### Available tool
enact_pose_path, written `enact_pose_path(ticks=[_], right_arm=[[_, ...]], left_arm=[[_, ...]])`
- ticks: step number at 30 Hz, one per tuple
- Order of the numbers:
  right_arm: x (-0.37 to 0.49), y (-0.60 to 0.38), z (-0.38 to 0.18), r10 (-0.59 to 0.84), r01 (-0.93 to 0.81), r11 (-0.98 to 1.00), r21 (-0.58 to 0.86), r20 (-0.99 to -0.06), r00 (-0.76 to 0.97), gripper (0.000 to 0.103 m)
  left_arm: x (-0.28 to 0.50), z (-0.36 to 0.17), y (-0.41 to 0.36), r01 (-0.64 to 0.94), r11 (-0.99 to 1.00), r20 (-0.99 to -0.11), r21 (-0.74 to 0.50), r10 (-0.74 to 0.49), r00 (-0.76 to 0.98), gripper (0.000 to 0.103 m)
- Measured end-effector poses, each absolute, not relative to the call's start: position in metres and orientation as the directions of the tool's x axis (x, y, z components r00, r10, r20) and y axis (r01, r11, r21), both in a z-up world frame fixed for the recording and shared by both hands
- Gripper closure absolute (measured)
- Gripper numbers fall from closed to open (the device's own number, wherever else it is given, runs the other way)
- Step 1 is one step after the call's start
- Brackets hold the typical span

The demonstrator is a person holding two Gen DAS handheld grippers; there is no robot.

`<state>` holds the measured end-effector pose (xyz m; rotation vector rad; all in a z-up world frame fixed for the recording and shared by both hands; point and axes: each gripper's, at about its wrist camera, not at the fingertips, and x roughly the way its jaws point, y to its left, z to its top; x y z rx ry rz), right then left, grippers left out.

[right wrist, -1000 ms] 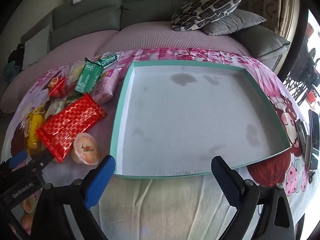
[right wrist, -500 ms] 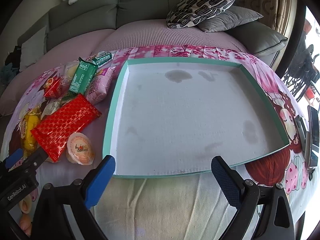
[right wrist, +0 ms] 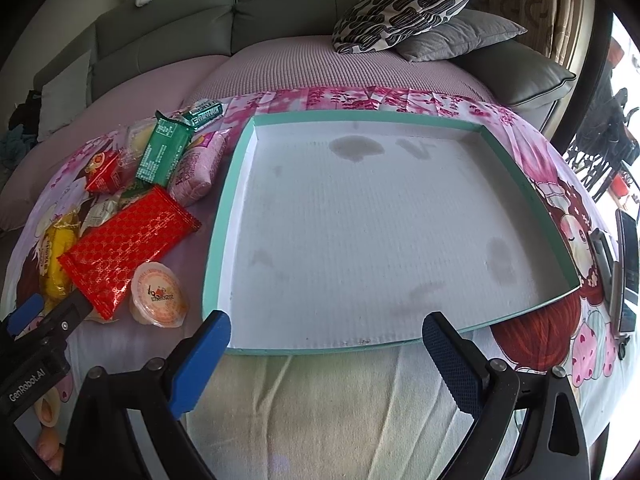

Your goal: Organize snacks

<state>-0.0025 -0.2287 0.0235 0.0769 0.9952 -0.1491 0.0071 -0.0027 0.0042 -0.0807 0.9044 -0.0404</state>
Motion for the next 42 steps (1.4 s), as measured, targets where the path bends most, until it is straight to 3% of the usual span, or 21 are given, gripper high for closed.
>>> enact_pose_path(ticks=[42], right_arm=[[-0.0045,-0.2297,0.0212,-0.082,0.147,0.989,-0.002,-0.84,0.537,0.005]], left_arm=[[0.0082,-0.0026,-0.0039,0.012,0.996,-0.807,-0.087,-0.078,0.586,0.0]])
